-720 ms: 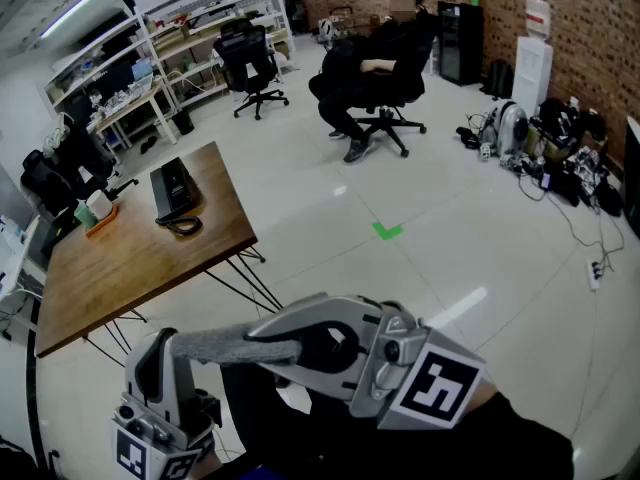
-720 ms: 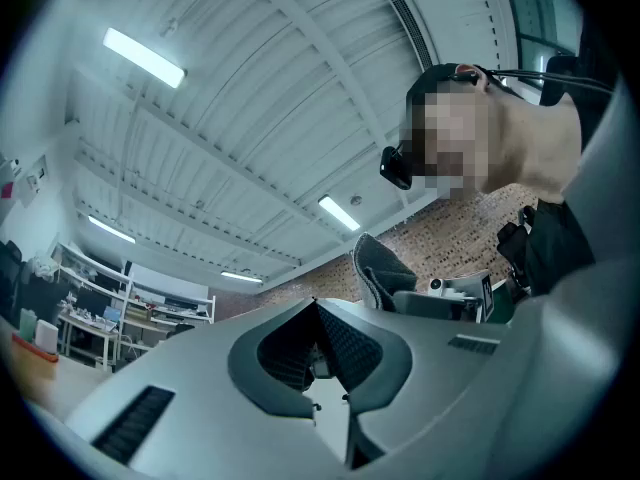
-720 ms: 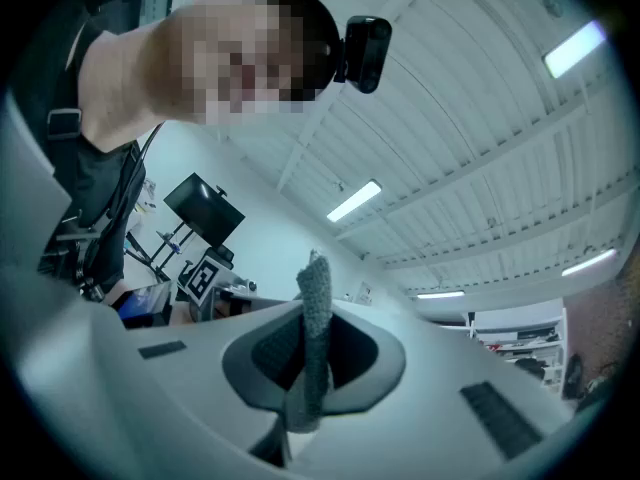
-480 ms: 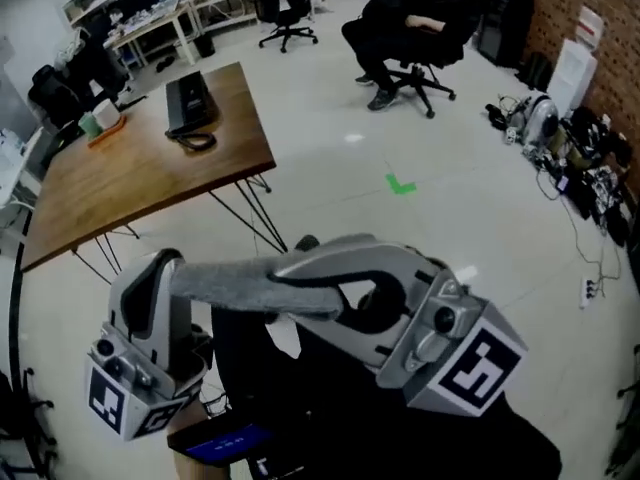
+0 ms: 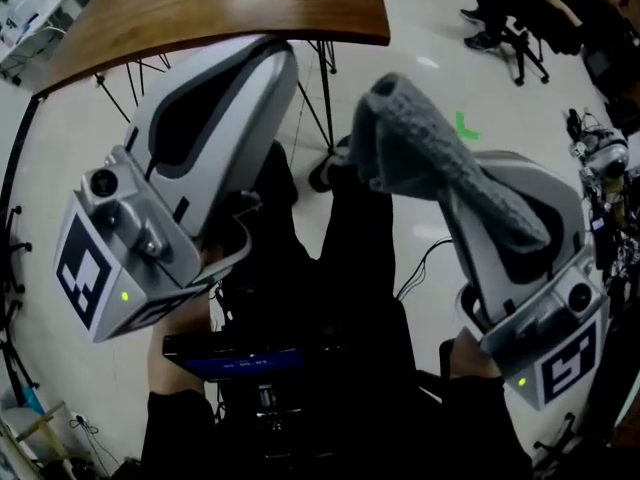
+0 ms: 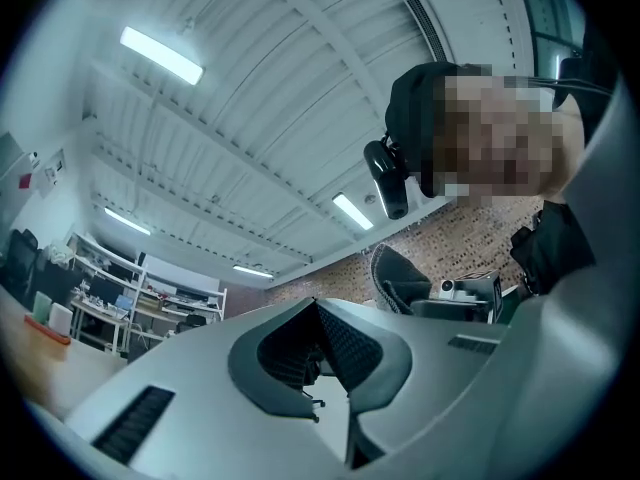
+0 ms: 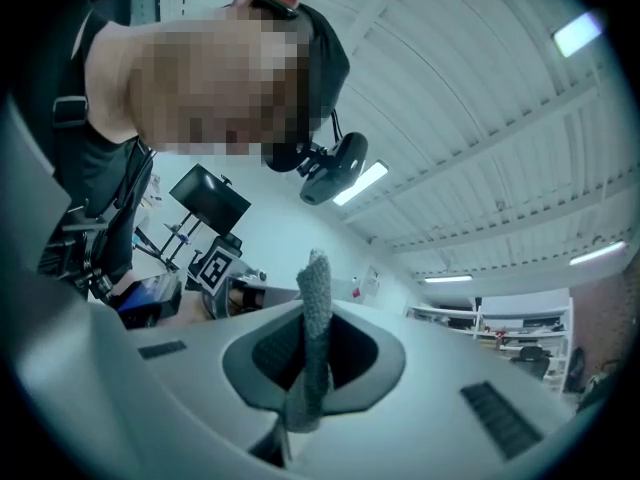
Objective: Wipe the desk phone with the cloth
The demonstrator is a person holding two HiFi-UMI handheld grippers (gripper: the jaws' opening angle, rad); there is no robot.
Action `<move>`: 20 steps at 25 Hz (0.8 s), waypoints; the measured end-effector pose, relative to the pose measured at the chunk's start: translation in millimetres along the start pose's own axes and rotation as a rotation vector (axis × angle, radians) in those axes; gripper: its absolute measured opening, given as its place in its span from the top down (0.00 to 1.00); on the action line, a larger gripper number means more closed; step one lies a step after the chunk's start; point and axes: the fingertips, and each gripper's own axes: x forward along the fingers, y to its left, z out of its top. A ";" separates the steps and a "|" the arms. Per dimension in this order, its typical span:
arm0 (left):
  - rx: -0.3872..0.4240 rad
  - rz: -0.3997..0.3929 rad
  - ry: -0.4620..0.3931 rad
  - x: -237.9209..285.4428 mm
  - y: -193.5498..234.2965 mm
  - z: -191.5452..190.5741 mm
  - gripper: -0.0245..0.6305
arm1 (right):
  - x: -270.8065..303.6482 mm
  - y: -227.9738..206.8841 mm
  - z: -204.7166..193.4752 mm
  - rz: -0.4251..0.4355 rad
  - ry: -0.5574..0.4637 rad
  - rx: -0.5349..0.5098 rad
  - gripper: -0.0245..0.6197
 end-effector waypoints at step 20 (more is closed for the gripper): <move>-0.054 0.028 -0.020 36.9 109.5 -41.7 0.98 | 71.9 -67.4 -74.1 0.050 0.045 -0.002 0.92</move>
